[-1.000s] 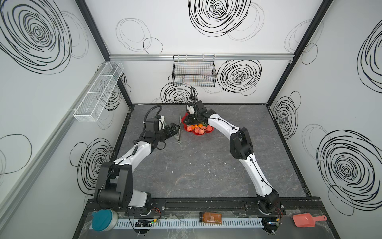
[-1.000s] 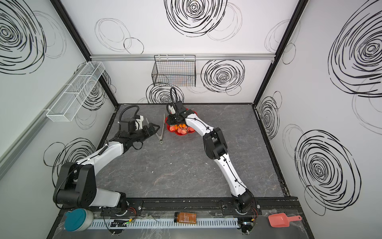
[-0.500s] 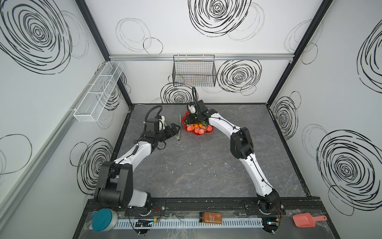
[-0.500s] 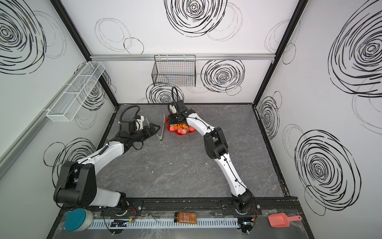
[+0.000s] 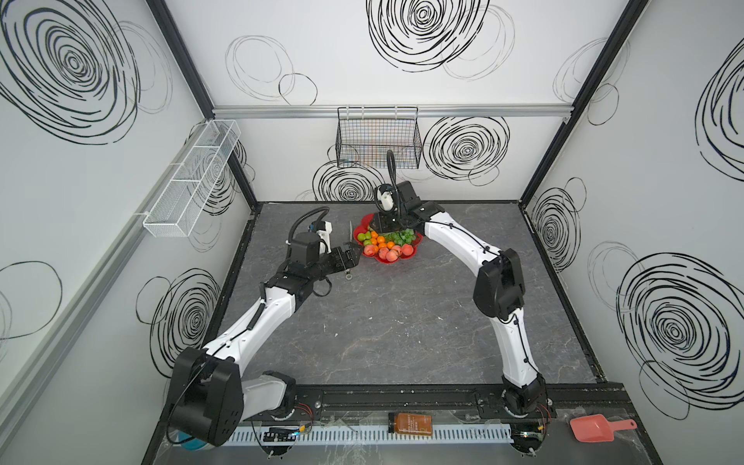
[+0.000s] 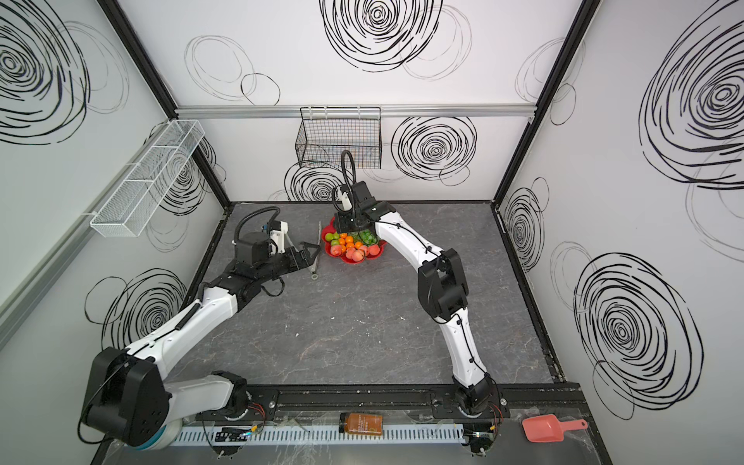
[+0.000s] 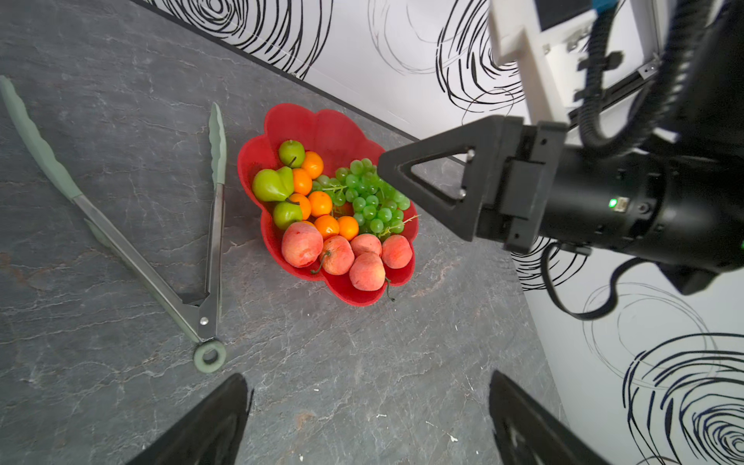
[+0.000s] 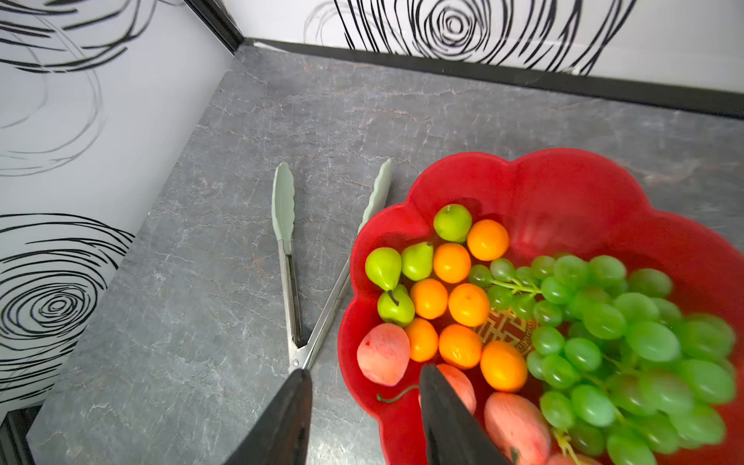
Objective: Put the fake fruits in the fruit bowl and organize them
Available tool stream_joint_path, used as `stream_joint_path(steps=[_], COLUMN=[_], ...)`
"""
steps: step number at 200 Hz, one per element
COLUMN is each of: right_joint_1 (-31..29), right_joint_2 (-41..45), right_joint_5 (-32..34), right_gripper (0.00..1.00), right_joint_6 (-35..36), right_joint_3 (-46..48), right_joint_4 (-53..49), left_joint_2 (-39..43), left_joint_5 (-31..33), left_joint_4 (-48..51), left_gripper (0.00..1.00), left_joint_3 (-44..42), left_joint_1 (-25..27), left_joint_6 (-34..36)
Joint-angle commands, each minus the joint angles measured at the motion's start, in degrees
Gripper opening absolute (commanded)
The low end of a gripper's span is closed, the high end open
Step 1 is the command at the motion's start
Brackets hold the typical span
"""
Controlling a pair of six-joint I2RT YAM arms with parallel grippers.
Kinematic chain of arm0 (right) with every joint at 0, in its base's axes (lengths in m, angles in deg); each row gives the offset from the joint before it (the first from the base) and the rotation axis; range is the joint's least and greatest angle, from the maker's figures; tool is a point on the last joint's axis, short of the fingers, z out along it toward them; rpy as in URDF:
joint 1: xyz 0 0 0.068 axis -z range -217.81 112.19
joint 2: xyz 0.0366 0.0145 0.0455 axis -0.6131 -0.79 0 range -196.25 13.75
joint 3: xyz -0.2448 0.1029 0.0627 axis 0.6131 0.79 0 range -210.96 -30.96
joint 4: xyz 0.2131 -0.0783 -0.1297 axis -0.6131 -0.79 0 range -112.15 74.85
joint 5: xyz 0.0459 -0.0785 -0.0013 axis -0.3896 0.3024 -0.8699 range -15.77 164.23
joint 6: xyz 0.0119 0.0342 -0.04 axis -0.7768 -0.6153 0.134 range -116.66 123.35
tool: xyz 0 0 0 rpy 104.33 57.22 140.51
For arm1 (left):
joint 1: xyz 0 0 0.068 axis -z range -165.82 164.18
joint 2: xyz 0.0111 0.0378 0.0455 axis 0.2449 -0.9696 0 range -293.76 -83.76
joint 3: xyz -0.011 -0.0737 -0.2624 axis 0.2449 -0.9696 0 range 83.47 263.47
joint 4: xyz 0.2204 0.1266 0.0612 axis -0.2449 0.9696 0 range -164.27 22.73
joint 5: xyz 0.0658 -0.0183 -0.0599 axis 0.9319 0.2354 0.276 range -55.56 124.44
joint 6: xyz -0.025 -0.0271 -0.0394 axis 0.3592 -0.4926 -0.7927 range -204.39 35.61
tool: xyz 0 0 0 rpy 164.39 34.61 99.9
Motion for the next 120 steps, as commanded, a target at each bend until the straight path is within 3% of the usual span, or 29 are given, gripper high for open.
stream_joint_path(steps=[1, 61, 120], right_joint_1=[0.8, 2.0, 7.9], right_joint_2=[6.2, 28.4, 46.8], right_joint_5=[3.2, 6.5, 9.8], right_gripper=[0.49, 0.62, 0.62], right_joint_6=[1.1, 0.6, -3.4], right_joint_3=[6.2, 36.7, 63.5], right_joint_4=[0.4, 9.6, 20.2], left_joint_2=[3.3, 12.3, 19.6], left_joint_5=[4.5, 17.2, 21.9], left_joint_4=[1.6, 4.7, -3.6], left_gripper=[0.96, 0.96, 0.96], left_joint_3=[-1.2, -4.5, -13.9], left_joint_1=[2.3, 13.8, 17.4], left_joint_6=[1.4, 4.4, 2.7])
